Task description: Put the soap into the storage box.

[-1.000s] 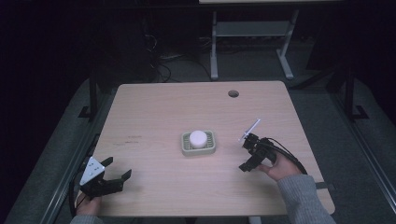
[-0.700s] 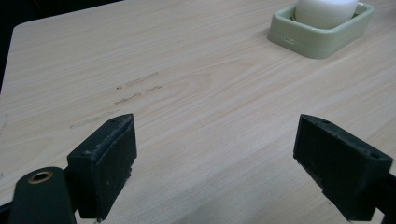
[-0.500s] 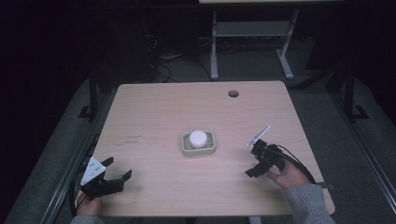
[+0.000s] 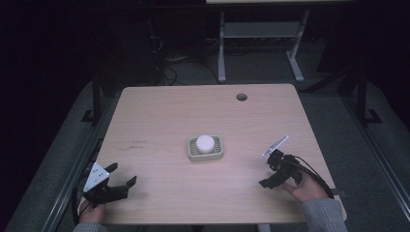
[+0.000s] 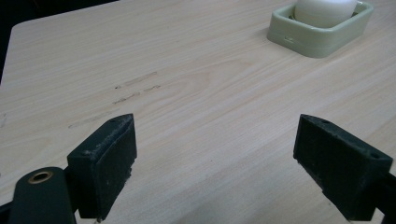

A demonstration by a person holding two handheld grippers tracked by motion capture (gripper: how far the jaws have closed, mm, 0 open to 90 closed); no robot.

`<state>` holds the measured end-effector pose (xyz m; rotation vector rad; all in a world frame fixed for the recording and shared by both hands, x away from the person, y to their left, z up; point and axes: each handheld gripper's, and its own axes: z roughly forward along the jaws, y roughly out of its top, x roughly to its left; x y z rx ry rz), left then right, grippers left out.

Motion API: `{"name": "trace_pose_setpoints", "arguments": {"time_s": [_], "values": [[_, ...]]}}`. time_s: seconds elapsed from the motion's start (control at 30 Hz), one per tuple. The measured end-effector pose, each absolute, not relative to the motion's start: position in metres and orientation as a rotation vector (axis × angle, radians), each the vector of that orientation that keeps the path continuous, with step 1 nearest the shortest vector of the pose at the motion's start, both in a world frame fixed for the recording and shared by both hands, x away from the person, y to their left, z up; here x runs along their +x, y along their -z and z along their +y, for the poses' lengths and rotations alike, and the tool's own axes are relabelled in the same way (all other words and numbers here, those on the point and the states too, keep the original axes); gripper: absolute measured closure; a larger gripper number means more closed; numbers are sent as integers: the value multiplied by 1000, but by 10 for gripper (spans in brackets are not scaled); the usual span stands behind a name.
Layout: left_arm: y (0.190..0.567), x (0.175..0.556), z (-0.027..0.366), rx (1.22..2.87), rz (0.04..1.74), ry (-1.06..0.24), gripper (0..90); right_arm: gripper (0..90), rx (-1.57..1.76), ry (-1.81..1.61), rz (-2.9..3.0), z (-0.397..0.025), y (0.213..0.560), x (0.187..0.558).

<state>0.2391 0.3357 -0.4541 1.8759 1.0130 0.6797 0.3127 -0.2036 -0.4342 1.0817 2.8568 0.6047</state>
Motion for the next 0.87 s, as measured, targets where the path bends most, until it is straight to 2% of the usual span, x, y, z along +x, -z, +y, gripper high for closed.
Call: {"name": "trace_pose_setpoints", "arguments": {"time_s": [0.87], "values": [[455,239,335,1888,1003,-680,128,214,1123,-694,2807,-217,444,284]]}}
